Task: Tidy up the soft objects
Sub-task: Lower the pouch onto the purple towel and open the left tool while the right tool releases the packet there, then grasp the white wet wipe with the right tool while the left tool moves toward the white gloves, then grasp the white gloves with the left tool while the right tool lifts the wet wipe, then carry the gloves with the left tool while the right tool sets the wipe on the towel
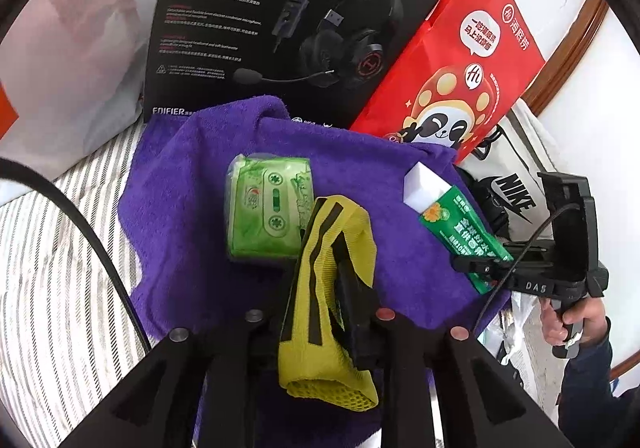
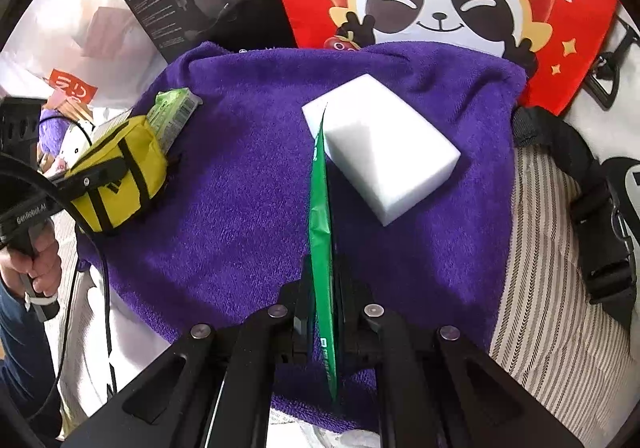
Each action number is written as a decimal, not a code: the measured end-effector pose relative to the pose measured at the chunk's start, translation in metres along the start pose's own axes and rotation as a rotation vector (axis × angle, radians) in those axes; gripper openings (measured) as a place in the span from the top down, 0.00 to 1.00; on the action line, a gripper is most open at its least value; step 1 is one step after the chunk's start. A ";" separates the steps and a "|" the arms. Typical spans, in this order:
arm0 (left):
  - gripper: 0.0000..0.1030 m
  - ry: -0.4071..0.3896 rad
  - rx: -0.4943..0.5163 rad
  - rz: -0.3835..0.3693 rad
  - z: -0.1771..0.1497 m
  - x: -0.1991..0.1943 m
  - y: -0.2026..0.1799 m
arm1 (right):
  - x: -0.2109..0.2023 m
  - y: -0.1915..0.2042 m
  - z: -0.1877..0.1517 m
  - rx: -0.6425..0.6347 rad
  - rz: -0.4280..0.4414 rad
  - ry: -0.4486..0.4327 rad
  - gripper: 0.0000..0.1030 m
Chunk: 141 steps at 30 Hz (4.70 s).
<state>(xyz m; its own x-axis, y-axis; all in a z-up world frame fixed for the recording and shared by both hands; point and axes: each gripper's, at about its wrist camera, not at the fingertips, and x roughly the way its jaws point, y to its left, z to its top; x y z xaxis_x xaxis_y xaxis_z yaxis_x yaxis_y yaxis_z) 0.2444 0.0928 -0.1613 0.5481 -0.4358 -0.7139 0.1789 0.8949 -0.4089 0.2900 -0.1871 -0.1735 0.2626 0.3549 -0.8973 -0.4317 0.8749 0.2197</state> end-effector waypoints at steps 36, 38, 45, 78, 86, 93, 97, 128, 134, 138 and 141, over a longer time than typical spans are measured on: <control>0.22 0.053 0.034 0.270 -0.047 -0.065 -0.038 | -0.074 -0.003 -0.043 0.034 -0.166 -0.092 0.31; 0.22 0.021 0.034 0.272 -0.053 -0.077 -0.041 | -0.083 -0.003 -0.050 0.042 -0.175 -0.107 0.31; 0.22 -0.054 0.025 0.196 -0.076 -0.108 -0.059 | -0.112 -0.002 -0.095 0.094 -0.184 -0.169 0.30; 0.22 -0.058 0.064 0.179 -0.110 -0.065 -0.108 | -0.120 0.025 -0.175 0.078 -0.098 -0.224 0.80; 0.22 -0.001 0.105 0.166 -0.097 -0.019 -0.133 | -0.122 0.020 -0.186 0.106 -0.081 -0.216 0.80; 0.22 0.068 0.200 0.326 -0.104 0.018 -0.153 | -0.115 0.008 -0.192 0.127 -0.084 -0.188 0.80; 0.26 0.059 0.223 0.340 -0.105 0.020 -0.155 | -0.116 0.004 -0.194 0.137 -0.087 -0.190 0.80; 0.82 -0.072 0.111 0.161 -0.106 -0.088 -0.105 | -0.129 0.068 -0.137 0.061 -0.003 -0.271 0.80; 0.82 -0.107 0.119 0.175 -0.097 -0.102 -0.102 | -0.132 0.074 -0.120 0.069 0.010 -0.292 0.80; 0.82 -0.121 0.116 0.175 -0.089 -0.106 -0.101 | -0.129 0.075 -0.116 0.075 0.003 -0.290 0.80; 0.82 -0.122 0.116 0.181 -0.083 -0.106 -0.098 | -0.126 0.073 -0.113 0.087 0.000 -0.283 0.80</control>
<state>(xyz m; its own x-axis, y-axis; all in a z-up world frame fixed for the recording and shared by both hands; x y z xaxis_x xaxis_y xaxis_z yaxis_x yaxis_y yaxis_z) 0.1006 0.0431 -0.0930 0.6729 -0.2584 -0.6931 0.1571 0.9655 -0.2075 0.1279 -0.2056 -0.0881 0.4982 0.4221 -0.7574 -0.3592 0.8955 0.2628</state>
